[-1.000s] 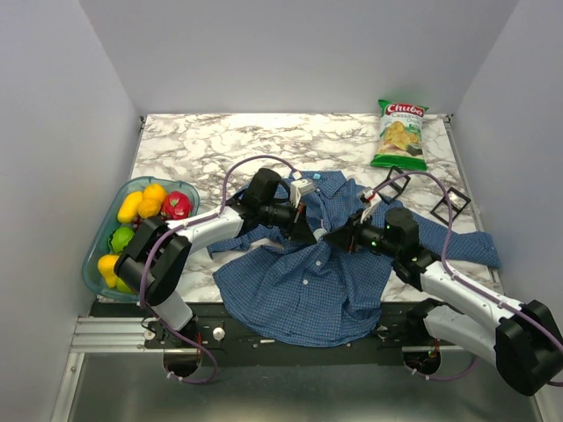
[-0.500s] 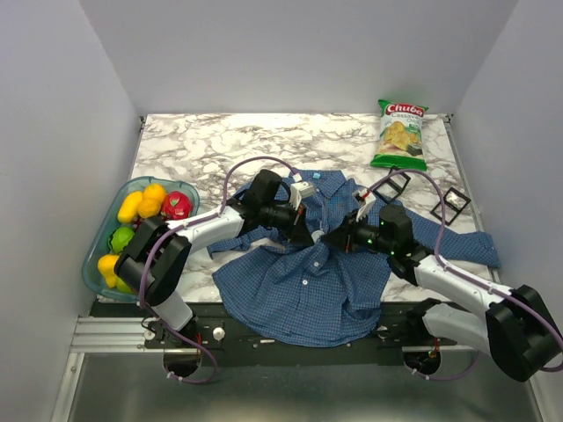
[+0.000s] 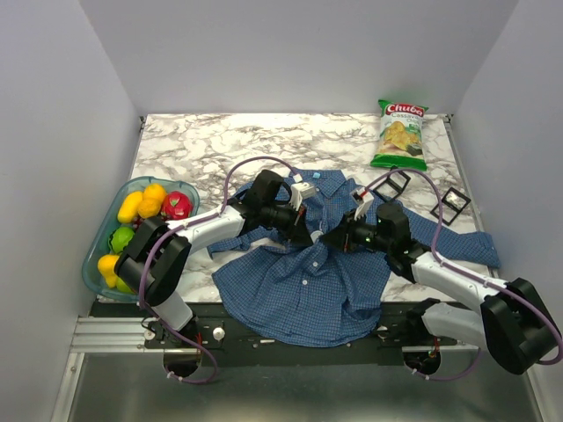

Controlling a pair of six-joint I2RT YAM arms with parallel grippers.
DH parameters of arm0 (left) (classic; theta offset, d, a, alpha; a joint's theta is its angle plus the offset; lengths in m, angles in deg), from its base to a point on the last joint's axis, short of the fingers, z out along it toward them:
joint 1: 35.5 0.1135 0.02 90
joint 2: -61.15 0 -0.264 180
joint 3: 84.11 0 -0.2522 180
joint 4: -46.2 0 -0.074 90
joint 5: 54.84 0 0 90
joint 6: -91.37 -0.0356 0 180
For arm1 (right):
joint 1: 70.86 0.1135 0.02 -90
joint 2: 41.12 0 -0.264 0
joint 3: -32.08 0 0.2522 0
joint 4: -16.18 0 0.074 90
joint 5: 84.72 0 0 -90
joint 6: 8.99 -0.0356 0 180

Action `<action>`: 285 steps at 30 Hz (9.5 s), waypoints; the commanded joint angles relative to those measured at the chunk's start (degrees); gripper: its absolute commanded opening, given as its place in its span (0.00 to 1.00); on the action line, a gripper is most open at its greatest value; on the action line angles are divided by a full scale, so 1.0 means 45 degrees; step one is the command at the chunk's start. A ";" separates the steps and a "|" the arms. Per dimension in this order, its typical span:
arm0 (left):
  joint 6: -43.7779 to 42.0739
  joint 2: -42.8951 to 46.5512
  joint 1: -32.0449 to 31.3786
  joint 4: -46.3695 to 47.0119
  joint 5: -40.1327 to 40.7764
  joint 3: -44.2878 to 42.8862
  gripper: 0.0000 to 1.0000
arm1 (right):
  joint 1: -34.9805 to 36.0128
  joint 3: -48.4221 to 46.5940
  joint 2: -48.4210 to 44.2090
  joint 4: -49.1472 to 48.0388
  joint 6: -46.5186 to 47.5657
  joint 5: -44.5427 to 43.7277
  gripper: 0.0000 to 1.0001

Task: Pin the brooch onto the clothing
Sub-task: Pin the brooch to the clothes.

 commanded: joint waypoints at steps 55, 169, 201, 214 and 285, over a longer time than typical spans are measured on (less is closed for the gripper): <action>0.2451 0.1778 0.0011 0.2968 0.1534 0.0973 0.00 | 0.1356 -0.0498 -0.2445 0.2423 -0.0674 -0.3256 0.58; 0.1631 0.0840 0.0109 0.2538 -0.1728 0.0329 0.00 | -0.0656 -0.1455 -0.0162 0.0746 0.1750 0.1315 0.29; 0.1182 0.0704 -0.0224 0.1525 -0.0850 -0.0023 0.00 | -0.0187 -0.2199 0.0347 0.2522 0.1456 0.0006 0.28; 0.2022 0.0547 0.0421 0.2538 -0.1767 0.0328 0.00 | -0.0304 -0.1651 -0.0844 0.3773 0.1847 -0.0971 0.37; 0.2842 0.0625 0.0460 0.3573 -0.2822 0.0505 0.00 | -0.0460 -0.1475 -0.1958 0.2446 0.2824 0.1509 0.34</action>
